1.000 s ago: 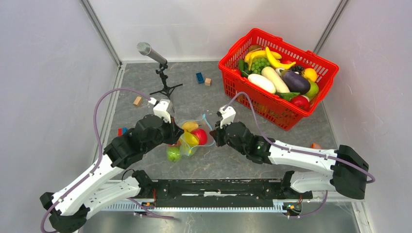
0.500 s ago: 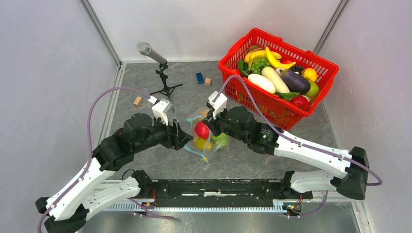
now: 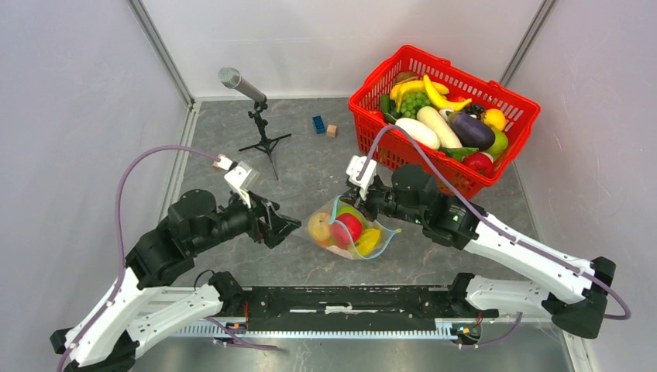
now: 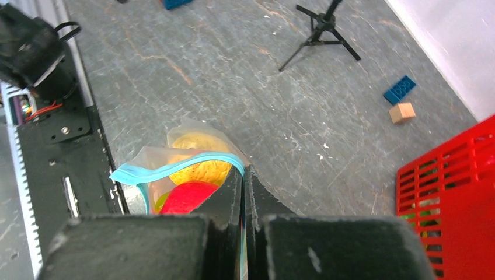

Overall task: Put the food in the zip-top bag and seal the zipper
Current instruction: Adjust the zipper food storage bag at the center of the board, then zip the zipper food storage bag at the center of the board.

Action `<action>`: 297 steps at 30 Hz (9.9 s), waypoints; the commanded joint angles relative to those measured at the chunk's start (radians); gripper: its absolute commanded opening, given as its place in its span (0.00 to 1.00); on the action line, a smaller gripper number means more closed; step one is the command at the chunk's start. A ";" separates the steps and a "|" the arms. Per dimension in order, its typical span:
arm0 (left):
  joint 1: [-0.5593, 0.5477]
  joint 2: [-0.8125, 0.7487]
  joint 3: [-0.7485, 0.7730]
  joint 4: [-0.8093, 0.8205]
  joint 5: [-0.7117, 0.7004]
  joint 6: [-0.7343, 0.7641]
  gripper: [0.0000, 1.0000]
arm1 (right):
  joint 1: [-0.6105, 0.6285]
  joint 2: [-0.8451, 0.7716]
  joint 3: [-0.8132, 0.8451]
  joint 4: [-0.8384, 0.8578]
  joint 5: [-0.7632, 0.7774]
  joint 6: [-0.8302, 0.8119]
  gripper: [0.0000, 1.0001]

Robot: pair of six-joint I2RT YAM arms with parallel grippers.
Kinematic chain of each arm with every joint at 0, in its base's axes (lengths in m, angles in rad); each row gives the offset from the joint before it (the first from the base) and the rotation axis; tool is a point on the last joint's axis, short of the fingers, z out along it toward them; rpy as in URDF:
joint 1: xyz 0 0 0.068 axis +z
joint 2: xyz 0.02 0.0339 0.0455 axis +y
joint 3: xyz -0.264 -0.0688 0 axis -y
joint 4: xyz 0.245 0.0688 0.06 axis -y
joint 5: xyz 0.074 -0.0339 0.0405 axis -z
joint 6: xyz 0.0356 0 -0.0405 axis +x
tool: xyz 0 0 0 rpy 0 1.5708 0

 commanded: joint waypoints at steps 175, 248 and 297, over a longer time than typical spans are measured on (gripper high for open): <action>0.003 -0.176 -0.650 0.775 -0.230 0.429 0.02 | -0.438 -0.051 -1.141 1.554 -0.574 0.325 0.61; 0.003 -0.324 -0.756 0.801 -0.348 0.347 0.02 | -0.334 0.111 -1.147 1.629 -0.416 0.327 0.32; 0.004 0.250 -0.046 0.418 0.415 0.777 0.91 | -0.334 -0.273 -0.705 0.701 -0.456 0.186 0.00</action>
